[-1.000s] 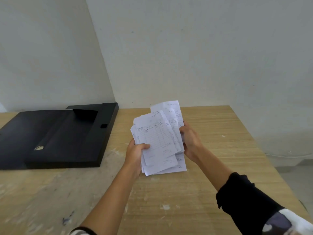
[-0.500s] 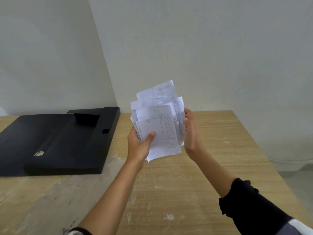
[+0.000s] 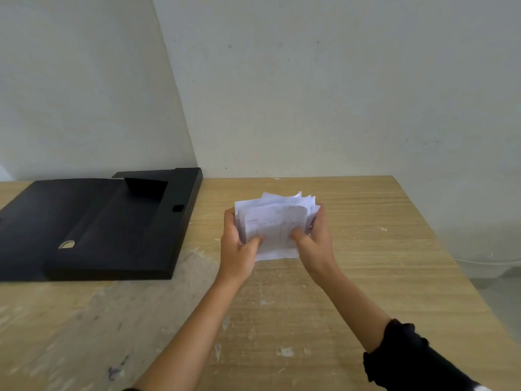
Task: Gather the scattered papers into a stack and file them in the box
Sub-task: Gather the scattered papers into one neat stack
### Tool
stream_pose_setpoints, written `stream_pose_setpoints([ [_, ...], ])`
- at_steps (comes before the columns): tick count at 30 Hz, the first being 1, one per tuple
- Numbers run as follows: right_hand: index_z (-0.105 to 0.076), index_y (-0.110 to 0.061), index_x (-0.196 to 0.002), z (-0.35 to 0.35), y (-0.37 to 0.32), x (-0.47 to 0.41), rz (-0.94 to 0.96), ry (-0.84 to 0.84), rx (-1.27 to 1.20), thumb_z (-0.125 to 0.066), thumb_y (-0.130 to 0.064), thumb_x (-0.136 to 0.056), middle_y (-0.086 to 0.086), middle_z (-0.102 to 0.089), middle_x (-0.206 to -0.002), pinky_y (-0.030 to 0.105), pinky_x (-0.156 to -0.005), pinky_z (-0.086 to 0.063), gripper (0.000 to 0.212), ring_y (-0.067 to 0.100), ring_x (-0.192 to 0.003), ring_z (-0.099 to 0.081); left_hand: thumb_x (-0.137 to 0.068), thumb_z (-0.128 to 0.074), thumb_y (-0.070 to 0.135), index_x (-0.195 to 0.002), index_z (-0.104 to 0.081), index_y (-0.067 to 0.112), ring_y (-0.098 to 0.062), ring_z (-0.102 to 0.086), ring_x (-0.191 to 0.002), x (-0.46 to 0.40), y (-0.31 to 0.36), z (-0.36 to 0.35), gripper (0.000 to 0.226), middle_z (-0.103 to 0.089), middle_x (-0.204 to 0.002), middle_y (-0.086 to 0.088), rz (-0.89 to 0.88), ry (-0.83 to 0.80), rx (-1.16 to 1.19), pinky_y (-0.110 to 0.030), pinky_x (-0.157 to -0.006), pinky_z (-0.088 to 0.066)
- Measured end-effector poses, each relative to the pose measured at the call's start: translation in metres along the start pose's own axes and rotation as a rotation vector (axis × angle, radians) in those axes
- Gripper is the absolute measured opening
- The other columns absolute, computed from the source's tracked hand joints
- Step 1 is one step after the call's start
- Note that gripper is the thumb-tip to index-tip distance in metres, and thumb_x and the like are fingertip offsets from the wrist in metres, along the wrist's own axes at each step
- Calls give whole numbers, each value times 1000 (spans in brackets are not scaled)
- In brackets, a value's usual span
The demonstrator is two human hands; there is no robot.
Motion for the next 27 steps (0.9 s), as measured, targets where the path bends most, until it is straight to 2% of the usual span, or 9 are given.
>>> stream_pose_setpoints([
  [3,-43,-10,-94,-9,2,0,-30,-15,19,-43,-6,-64,8,-50,-86,28,-61,-43,30,14,-72,-47,-67,-50,4,-96,-49,32,-3,-60,-76,0,0,-7,40,-60,-89,5,6,-4,42,-24,-68,-52],
  [8,-36,-16,-96,-10,-3,-1,3,-18,-4,-38,3,-67,-6,-45,-87,11,-59,-44,35,0,-73,-48,-70,-46,5,-92,-49,35,1,-58,-73,0,4,-10,37,-59,-87,5,-25,7,25,-16,-62,-50],
  [11,-35,-10,-104,-15,-8,1,26,-86,48,-36,7,-69,1,-46,-92,31,-65,-47,39,11,-80,-49,-72,-45,4,-91,-48,38,0,-58,-73,1,0,-11,39,-58,-88,4,17,28,34,-16,-62,-51],
  [14,-33,-17,-118,-8,-17,-1,14,-81,115,-38,14,-74,4,-48,-107,26,-69,-49,54,18,-92,-53,-79,-43,-7,-90,-48,35,-3,-57,-76,2,-4,-10,44,-57,-90,4,48,37,43,-23,-64,-52],
  [17,-25,-13,-137,-5,-49,1,212,-82,397,-42,13,-71,9,-39,-136,28,-99,-41,73,18,-122,-41,-80,-41,-12,-93,-49,31,-11,-58,-85,3,-1,-9,46,-57,-95,-1,44,26,50,-27,-71,-52],
  [19,-23,-13,-142,-13,-72,9,413,-88,672,-40,9,-67,6,-34,-146,44,-115,-24,79,20,-139,-25,-81,-40,-14,-97,-48,29,-17,-57,-91,4,1,-11,46,-57,-100,-6,44,13,66,-32,-76,-52],
  [21,-22,-20,-144,-24,-80,14,518,-132,932,-39,4,-69,-1,-33,-149,51,-117,-5,81,18,-145,-9,-83,-38,-15,-100,-48,28,-22,-58,-93,5,2,-13,47,-58,-102,-9,45,-1,69,-35,-77,-52],
  [23,-19,-27,-145,-35,-74,15,543,-250,1134,-38,-1,-77,-4,-35,-147,55,-114,2,75,18,-145,-5,-83,-38,-13,-100,-49,29,-24,-58,-92,5,3,-13,47,-58,-100,-8,54,-3,74,-36,-76,-52],
  [27,-27,-35,-141,-39,-75,11,581,-312,1222,-41,-9,-81,-1,-49,-129,62,-111,-2,67,24,-136,-30,-72,-41,1,-105,-48,19,-31,-57,-91,4,7,-12,38,-57,-100,-16,52,-27,58,-49,-77,-51],
])
Point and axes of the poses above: each hand's wrist, its own x-axis away from the middle knuckle, its own z-axis out of the back of the hand, y = z × x, the point moved 9 cm from there along -x, towards the middle knuckle
